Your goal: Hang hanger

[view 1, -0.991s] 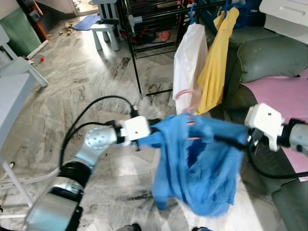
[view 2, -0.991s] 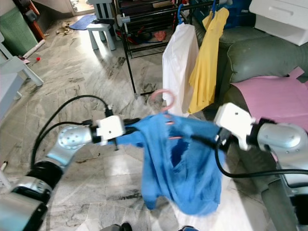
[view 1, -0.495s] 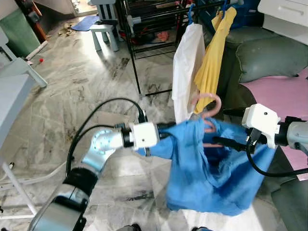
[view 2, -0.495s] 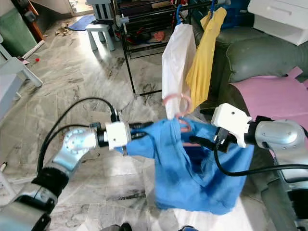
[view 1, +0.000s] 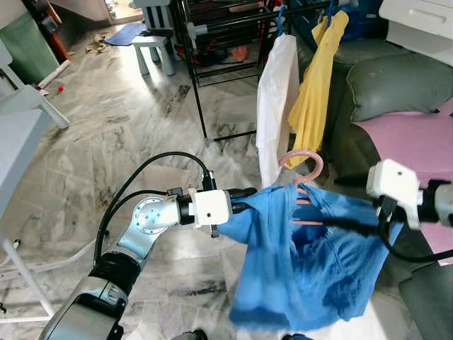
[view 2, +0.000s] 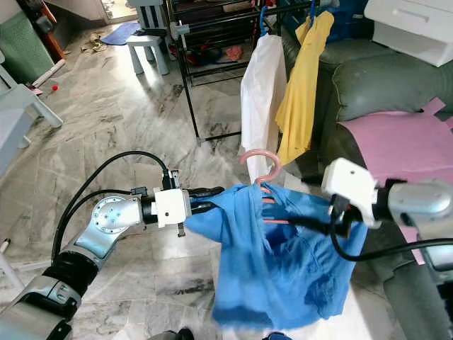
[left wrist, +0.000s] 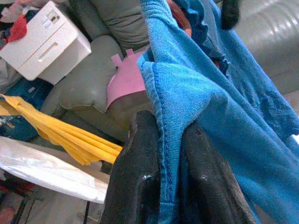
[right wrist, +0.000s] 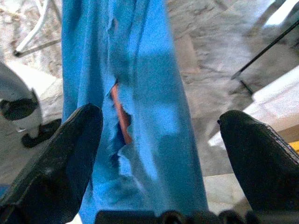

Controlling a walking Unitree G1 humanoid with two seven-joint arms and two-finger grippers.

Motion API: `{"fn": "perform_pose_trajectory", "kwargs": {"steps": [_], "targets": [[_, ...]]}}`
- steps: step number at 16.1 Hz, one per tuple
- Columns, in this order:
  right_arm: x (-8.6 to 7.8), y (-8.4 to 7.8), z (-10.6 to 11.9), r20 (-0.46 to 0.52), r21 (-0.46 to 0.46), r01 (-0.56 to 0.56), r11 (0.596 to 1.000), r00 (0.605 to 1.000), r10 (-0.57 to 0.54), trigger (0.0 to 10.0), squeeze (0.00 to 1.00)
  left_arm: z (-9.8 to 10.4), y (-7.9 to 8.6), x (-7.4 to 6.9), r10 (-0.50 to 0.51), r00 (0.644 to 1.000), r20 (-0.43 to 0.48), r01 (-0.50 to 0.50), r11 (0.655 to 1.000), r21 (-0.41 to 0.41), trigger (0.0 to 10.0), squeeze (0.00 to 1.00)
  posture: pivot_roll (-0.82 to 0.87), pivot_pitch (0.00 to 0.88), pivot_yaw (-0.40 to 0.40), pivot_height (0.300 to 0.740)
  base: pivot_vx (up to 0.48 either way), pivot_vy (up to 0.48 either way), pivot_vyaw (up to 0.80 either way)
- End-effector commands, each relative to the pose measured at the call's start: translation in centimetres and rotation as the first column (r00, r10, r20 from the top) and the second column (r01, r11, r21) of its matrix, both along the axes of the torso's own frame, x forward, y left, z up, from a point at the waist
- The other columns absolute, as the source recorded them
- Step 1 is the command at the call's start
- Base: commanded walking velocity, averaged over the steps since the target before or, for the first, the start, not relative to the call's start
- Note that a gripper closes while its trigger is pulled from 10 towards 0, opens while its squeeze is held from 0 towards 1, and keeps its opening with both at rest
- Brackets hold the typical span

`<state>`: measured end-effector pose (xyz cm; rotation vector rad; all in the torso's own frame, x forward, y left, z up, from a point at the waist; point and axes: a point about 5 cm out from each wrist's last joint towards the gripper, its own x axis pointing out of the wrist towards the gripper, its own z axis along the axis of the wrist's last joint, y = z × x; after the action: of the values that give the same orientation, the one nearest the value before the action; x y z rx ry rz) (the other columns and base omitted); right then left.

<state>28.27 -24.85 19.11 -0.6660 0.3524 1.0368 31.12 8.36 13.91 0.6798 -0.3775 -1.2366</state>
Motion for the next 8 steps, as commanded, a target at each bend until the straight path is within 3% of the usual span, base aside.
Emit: {"fn": "perform_pose_trajectory", "kwargs": {"steps": [1,2,3,8], "targets": [[-0.09,0.2,-0.17,-0.015,-0.015,-0.023,1.0,1.0,0.022,10.0,0.0,0.7,0.06,-0.17,-0.014,0.999,0.041,0.014,1.0,-0.015,10.0,0.0,-0.15,0.142,0.118,0.74,0.0,0.0,0.0],[0.1,0.23,-0.26,-0.007,-0.019,-0.015,1.0,1.0,0.014,10.0,0.0,0.73,-0.02,-0.25,-0.018,0.999,0.044,0.019,1.0,-0.017,10.0,0.0,-0.15,0.144,0.118,0.74,0.0,0.0,0.0],[0.32,0.27,-0.34,0.003,-0.007,-0.004,1.0,1.0,0.004,0.0,0.0,0.71,-0.05,-0.3,-0.02,0.999,0.044,0.021,1.0,-0.017,10.0,0.0,-0.15,0.145,0.117,0.74,0.0,0.0,0.0],[0.6,-0.12,-0.98,0.02,-0.033,0.004,0.999,1.0,-0.003,0.0,0.0,0.56,-0.14,-0.42,-0.022,0.999,0.042,0.022,1.0,-0.016,10.0,0.0,-0.15,0.147,0.111,0.74,0.0,0.0,0.0]]}}
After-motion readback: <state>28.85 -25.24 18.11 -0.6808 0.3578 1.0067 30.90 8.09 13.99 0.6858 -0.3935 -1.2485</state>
